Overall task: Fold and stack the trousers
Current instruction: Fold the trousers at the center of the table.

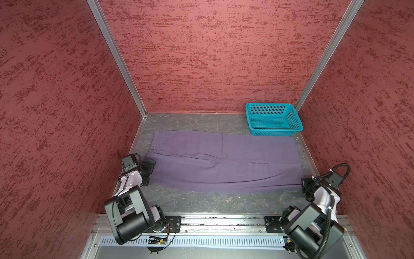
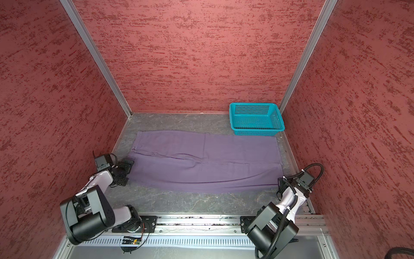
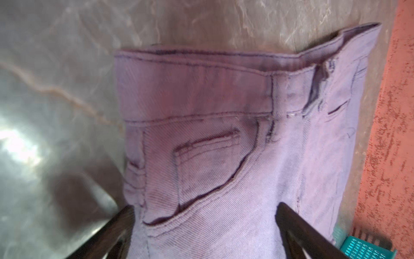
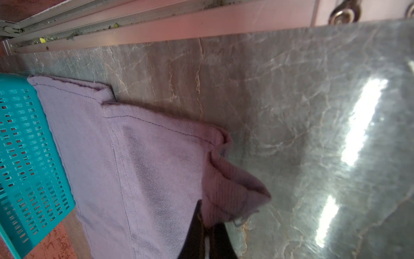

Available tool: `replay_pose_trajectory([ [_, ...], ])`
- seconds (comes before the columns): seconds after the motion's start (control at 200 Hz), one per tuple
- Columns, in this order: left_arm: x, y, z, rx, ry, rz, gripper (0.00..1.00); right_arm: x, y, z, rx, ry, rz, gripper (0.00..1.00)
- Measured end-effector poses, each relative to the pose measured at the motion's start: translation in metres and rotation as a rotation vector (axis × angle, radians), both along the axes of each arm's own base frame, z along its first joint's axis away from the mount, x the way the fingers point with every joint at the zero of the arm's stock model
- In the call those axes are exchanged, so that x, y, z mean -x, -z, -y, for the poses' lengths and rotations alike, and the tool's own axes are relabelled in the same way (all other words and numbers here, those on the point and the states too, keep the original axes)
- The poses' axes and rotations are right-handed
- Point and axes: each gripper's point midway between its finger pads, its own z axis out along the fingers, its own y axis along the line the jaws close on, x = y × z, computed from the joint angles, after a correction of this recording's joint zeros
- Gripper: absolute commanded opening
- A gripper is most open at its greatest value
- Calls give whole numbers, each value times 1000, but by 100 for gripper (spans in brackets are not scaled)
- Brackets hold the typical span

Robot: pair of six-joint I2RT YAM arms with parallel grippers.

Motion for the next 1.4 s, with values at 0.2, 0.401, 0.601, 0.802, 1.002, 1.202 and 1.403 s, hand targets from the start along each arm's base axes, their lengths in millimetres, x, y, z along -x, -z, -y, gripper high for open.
replay_pose_trajectory([
  [0.2,13,17,-2,22,-15,-57,0,0,-3,0,4,1,4,0],
  [0.401,24,5,0,57,-38,-46,0,-12,-31,14,47,8,49,0],
  [0.601,24,-64,-12,50,-86,89,0,-33,-70,22,71,-15,148,0],
  [0.802,27,-132,-14,-1,-88,215,0,-54,-105,17,85,-89,245,0],
  [1.002,50,-161,-16,-45,-138,214,0,-69,-144,1,158,-186,323,0],
  [1.202,45,-186,-24,-78,-158,233,0,-79,-175,1,220,-209,388,0],
  [1.403,6,-184,-21,-85,-90,190,0,-87,-169,8,206,-188,383,0],
])
